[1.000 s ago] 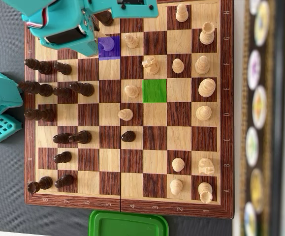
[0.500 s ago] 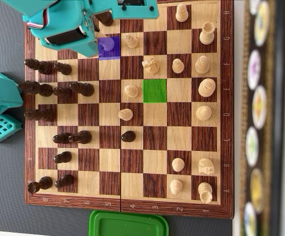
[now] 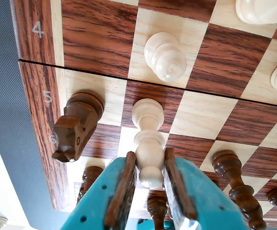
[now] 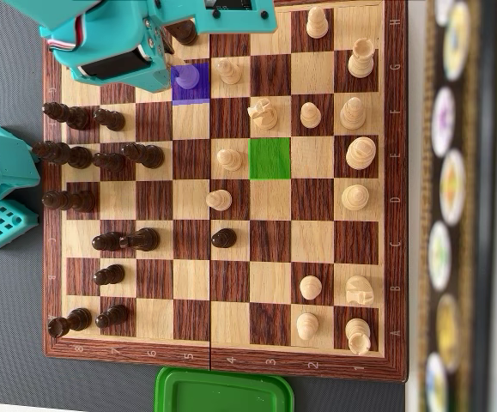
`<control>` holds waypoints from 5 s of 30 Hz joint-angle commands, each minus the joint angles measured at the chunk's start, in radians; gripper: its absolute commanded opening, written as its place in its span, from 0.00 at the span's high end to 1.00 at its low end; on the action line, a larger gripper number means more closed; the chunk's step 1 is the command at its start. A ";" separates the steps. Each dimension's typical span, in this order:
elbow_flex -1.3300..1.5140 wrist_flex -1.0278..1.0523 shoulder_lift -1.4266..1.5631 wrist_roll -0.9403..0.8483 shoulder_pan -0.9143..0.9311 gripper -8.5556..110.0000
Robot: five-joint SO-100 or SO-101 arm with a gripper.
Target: Play chess
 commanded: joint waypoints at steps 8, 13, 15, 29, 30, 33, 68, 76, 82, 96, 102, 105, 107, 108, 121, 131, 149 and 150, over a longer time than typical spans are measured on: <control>-0.031 -0.006 0.029 -0.003 0.000 0.87; -0.023 -0.008 0.135 0.003 -0.017 0.87; -0.020 -0.005 0.163 0.003 -0.015 0.87; 0.003 0.002 0.210 -0.023 0.078 0.87; 0.008 0.002 0.219 -0.031 0.089 0.87; 0.014 0.002 0.229 -0.035 0.115 0.87; -0.170 0.005 0.120 -0.078 0.222 0.87; -0.247 0.061 0.072 -0.137 0.293 0.87; -0.265 0.057 0.037 -0.143 0.299 0.87; -0.376 0.063 -0.091 -0.186 0.331 0.87; -0.376 0.063 -0.106 -0.187 0.339 0.87; -0.376 0.057 -0.107 -0.187 0.339 0.87; -0.376 0.057 -0.107 -0.187 0.339 0.87; -0.371 0.057 -0.109 -0.187 0.339 0.87; -0.430 0.057 -0.213 -0.207 0.356 0.87; -0.431 0.055 -0.261 -0.207 0.367 0.87; -0.469 0.055 -0.305 -0.207 0.367 0.87; -0.479 0.055 -0.316 -0.210 0.367 0.87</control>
